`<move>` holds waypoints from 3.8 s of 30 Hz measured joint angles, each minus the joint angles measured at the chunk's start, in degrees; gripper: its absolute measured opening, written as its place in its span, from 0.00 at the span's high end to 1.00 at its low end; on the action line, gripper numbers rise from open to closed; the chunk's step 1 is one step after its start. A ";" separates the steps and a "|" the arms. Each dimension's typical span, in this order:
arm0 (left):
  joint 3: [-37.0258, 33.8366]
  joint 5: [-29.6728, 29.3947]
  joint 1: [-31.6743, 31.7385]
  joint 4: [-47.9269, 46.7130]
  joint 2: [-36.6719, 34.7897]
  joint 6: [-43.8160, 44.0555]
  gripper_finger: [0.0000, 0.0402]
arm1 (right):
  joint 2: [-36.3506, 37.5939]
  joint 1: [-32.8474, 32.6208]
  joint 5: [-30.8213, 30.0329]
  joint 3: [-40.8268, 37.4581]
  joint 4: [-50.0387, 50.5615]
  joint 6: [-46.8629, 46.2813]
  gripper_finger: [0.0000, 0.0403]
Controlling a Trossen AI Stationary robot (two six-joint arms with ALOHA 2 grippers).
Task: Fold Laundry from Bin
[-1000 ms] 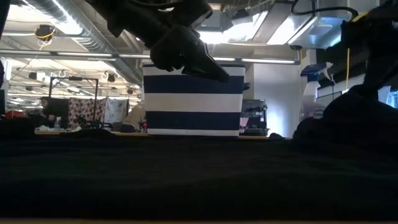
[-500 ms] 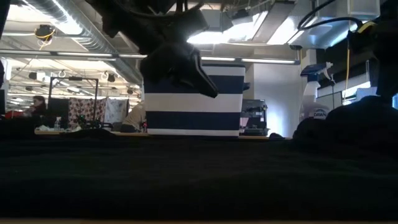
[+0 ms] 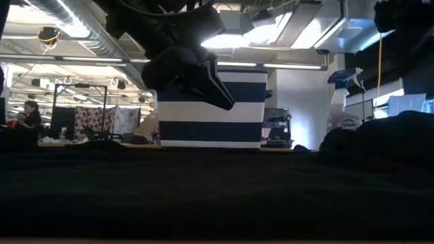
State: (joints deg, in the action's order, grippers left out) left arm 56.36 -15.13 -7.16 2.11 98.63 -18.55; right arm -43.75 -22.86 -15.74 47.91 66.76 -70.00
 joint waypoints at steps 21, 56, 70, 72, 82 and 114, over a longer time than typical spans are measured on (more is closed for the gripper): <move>0.00 0.02 -5.45 0.07 0.00 0.02 0.78 | -16.21 -3.62 6.75 -5.02 -17.88 -8.34 0.57; -0.02 -5.29 -13.05 4.16 -0.17 10.05 0.78 | -28.87 -22.87 -12.21 -5.02 -31.17 -27.21 0.57; -0.02 -5.27 -12.65 5.76 -0.20 7.46 0.78 | -28.78 -22.86 -8.93 -5.01 -16.95 -38.16 0.57; -0.02 -5.25 -12.39 6.28 -0.20 7.43 0.78 | -28.78 -22.86 -8.09 -5.00 -15.95 -38.48 0.57; -0.02 -5.15 -12.12 6.66 -0.20 4.39 0.78 | -27.82 -22.86 -7.18 -4.98 -8.83 -42.61 0.57; -0.02 -4.83 -11.98 11.74 -0.20 1.63 0.78 | -27.77 -20.55 -10.24 -5.00 -8.08 -35.74 0.57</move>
State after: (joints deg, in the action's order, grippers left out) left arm 56.34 -19.96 -19.14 13.85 98.43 -16.92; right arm -71.53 -43.41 -25.97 42.92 58.68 -105.74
